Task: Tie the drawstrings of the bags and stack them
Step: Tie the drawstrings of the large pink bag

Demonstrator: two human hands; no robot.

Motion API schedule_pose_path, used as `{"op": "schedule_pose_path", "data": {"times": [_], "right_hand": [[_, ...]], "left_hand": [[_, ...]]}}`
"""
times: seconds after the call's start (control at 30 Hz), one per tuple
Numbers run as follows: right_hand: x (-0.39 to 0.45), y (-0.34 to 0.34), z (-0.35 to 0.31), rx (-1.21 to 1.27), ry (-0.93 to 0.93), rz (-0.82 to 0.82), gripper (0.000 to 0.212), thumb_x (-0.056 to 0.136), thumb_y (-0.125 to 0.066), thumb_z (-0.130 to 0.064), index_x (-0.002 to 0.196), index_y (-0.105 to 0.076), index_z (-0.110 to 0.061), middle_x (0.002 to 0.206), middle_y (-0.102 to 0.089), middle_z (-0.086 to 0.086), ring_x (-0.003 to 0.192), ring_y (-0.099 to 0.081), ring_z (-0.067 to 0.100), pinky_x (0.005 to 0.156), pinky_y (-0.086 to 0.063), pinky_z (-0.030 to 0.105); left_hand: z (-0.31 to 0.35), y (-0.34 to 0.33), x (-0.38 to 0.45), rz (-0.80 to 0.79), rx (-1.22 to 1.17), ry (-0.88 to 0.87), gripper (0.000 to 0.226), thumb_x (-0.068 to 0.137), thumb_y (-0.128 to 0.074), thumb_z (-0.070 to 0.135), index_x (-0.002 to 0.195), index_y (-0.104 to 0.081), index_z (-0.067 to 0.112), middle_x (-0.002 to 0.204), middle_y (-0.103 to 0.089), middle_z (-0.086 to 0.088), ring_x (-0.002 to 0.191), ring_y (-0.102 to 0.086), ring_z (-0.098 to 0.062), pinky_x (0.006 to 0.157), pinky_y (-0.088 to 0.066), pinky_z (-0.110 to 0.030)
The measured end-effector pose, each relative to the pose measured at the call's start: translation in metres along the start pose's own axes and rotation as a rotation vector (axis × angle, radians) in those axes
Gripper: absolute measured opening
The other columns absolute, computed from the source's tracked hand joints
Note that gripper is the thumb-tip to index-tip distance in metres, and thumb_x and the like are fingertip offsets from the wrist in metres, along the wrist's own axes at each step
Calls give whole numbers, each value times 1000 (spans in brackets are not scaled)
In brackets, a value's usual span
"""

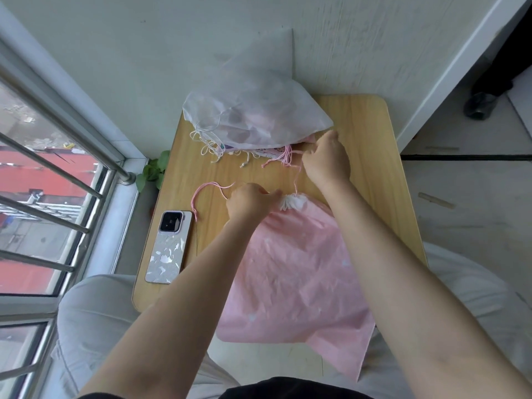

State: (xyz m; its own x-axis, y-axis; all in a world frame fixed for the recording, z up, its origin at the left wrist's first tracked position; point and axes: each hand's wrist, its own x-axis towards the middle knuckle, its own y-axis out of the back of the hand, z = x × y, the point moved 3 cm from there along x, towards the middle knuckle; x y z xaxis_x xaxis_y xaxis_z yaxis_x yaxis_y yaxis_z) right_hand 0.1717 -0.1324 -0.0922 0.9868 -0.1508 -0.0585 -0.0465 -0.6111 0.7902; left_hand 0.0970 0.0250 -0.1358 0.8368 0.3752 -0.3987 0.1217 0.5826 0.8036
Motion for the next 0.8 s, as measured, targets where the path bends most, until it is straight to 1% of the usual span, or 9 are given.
{"op": "schedule_pose_path", "data": {"times": [0.07, 0.13, 0.2, 0.3, 0.43, 0.53, 0.63, 0.73, 0.8], "right_hand": [[-7, -10, 6, -110, 2, -223, 21, 86, -59, -37, 80, -56, -16, 77, -58, 0, 77, -55, 27, 51, -32, 25], [-15, -27, 11, -221, 54, -487, 48, 79, -65, -55, 100, -65, -13, 118, -62, 3, 108, -59, 25, 69, -44, 26], [-19, -42, 14, -265, 98, -579, 54, 74, -71, -49, 109, -65, -10, 143, -47, 9, 125, -53, 22, 88, -49, 30], [-23, -55, 11, -83, 117, -578, 23, 78, -71, -23, 74, -66, -1, 106, -69, 10, 115, -61, 23, 91, -51, 33], [-37, -57, 6, 135, 90, -568, 40, 83, -71, -21, 53, -52, -4, 80, -62, 4, 102, -64, 15, 71, -42, 27], [-41, -55, 2, 258, 28, -578, 23, 85, -71, -23, 77, -70, -1, 82, -71, 7, 64, -58, 14, 60, -43, 27], [-44, -46, -1, 342, -4, -613, 13, 89, -69, -21, 82, -67, -10, 75, -70, 4, 44, -52, 11, 45, -41, 23], [-42, -35, -8, 441, -2, -556, 14, 92, -62, -14, 83, -67, -5, 76, -69, 7, 51, -58, 17, 45, -44, 23], [-39, -27, -15, 519, 9, -475, 14, 91, -63, -15, 89, -70, -3, 66, -65, 4, 52, -56, 14, 50, -46, 26]], "left_hand": [[0, -1, 1, -13, -50, -8, 38, 75, -59, 47, 71, -71, 12, 62, -62, -5, 67, -63, -26, 60, -45, -27], [-3, -2, 3, -19, -100, -28, 33, 76, -65, 41, 76, -74, 10, 71, -66, -11, 64, -55, -26, 60, -44, -27], [-6, -2, 1, -24, -132, -42, 23, 75, -65, 30, 70, -71, 9, 62, -53, -12, 61, -40, -22, 56, -37, -27], [-13, -1, 1, -4, -189, -37, 18, 75, -64, 22, 65, -68, 7, 58, -44, -4, 61, -36, -18, 54, -34, -27], [-16, 11, -5, -69, -559, -6, 14, 84, -69, 19, 78, -74, 7, 69, -63, -3, 65, -55, -16, 59, -46, -20], [-18, 19, -10, -141, -863, 16, 10, 85, -71, 13, 79, -76, 7, 80, -72, -12, 71, -65, -20, 72, -56, -27], [-20, 22, -12, -229, -1059, 65, 12, 88, -68, 7, 93, -72, -3, 80, -70, -15, 66, -63, -24, 62, -57, -26], [-18, 24, -14, -232, -935, 42, 12, 88, -69, 6, 95, -73, -2, 67, -62, -6, 55, -53, -14, 50, -48, -18], [-15, 26, -11, -242, -749, -27, 9, 88, -69, 9, 91, -76, 4, 63, -63, -2, 54, -52, -10, 55, -47, -17]]}}
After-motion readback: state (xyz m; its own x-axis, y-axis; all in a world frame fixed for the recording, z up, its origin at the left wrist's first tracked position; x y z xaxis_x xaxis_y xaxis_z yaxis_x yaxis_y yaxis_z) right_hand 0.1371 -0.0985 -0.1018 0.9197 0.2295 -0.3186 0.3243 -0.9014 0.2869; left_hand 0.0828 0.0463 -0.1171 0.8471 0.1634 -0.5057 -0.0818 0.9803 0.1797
